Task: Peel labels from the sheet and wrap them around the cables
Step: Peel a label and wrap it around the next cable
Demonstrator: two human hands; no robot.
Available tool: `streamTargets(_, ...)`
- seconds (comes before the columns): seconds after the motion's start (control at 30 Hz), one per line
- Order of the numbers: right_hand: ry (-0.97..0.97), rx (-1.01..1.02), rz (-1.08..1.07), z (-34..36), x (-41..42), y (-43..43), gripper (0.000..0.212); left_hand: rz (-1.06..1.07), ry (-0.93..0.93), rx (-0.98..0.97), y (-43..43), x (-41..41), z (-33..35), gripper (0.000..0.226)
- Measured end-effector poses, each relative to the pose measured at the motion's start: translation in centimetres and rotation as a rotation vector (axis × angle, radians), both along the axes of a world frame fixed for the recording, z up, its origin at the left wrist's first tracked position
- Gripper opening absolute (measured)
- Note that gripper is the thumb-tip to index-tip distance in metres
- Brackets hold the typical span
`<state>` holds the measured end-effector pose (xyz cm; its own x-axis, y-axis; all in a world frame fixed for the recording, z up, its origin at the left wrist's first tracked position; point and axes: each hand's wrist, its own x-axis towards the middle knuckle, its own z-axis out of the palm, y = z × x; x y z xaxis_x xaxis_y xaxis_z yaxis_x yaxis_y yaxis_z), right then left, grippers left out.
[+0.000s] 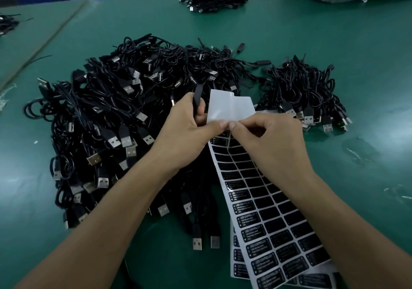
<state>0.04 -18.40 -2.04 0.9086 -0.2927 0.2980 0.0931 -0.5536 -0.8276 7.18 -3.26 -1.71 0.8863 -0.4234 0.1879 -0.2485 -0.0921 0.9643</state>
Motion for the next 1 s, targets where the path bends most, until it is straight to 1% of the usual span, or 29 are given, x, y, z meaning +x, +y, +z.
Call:
streamTargets(0.2,0.013,0.017,0.01,0.0,0.1,0.2,0.012,0.005,-0.019,0.038,0.2,0.1,-0.2,0.043)
streamTargets(0.4,-0.002,0.025,0.002,-0.1,0.1,0.3,0.018,0.037,-0.02,0.049,0.1,0.0,0.1,0.045)
streamTargets(0.5,0.024,0.018,-0.013,0.1,0.2,-0.2,0.02,0.081,-0.024,0.053,0.2,-0.1,0.4,0.046)
streamTargets(0.63,0.028,0.039,-0.118,0.9,0.3,-2.0,0.022,0.145,-0.043,0.165,0.6,-0.2,0.6,0.042)
streamTargets(0.7,-0.031,0.046,-0.208,1.3,0.3,-2.9,0.023,0.174,-0.062,0.213,0.6,-0.3,0.5,0.044)
streamTargets(0.77,-0.093,0.026,-0.247,1.5,0.2,-3.3,0.02,0.209,-0.08,0.233,0.6,-0.4,0.4,0.049)
streamTargets(0.87,-0.124,-0.05,-0.188,0.9,0.1,-2.4,0.018,0.247,-0.062,0.175,0.6,-0.6,0.7,0.056)
streamTargets(1.0,-0.24,-0.196,-0.156,0.2,0.0,-1.4,0.017,0.167,0.046,0.054,0.5,-0.9,1.3,0.046)
